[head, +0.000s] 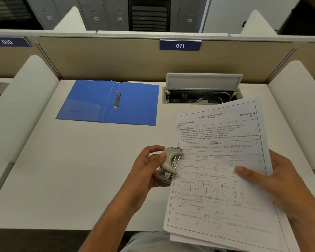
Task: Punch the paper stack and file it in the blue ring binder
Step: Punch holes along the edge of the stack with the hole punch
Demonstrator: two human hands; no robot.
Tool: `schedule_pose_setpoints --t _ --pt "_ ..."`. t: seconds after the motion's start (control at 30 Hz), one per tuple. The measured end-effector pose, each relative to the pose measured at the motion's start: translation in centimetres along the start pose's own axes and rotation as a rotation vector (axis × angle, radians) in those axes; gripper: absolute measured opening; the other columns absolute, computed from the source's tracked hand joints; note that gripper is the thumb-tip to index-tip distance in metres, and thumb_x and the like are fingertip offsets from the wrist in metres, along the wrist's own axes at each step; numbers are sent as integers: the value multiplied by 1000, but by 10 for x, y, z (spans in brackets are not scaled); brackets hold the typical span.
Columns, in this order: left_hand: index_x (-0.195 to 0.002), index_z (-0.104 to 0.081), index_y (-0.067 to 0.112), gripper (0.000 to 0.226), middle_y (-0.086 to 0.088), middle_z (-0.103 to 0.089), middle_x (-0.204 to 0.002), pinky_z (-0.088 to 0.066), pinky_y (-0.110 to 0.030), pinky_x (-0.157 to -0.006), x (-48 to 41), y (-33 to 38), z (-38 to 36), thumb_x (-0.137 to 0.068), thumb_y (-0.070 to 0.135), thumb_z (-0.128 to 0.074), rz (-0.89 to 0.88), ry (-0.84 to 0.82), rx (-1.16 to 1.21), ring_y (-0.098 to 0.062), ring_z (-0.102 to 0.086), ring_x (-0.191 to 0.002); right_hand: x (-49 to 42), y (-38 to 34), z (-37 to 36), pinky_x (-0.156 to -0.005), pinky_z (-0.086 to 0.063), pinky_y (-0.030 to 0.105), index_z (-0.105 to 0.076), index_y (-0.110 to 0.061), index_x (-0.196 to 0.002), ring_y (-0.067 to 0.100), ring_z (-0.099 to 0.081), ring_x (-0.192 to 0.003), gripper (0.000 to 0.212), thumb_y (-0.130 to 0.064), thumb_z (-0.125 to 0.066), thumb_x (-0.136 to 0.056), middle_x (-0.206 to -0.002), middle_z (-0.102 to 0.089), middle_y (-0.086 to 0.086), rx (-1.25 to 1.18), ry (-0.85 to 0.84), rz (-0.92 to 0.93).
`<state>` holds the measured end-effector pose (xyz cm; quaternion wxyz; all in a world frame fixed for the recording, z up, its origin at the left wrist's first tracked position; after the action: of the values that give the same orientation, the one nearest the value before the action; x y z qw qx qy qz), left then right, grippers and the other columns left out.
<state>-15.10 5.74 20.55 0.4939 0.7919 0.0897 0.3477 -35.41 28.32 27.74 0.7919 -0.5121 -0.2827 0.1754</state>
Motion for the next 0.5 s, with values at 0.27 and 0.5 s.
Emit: schedule_pose_setpoints --t 0.27,0.5 --pt "-129 -61 21 43 -7 -78 -121 -65 -34 -75 4 0 -6 -91 38 -73 47 -11 21 -30 -80 -98 -2 3 -1 -61 -66 26 -76 -25 -111 17 -83 -81 36 -9 -85 -81 -98 -85 -8 11 -20 -16" --pt "-138 -56 31 82 5 -72 -134 -63 -49 -96 7 0 -6 -72 0 -93 -30 -100 -73 -31 -76 -114 -4 3 5 -66 -68 30 -77 -24 -115 18 -83 -83 40 -13 -85 -78 -101 -85 -6 -10 -2 -19"
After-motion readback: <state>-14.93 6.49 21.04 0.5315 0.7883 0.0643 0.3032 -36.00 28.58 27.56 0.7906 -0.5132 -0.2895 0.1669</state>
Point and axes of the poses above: each hand's wrist, its own x-axis away from the middle knuckle, its own z-axis out of the back of the hand, y = z × x, the point moved 5 cm from there along -x, towards the middle knuckle
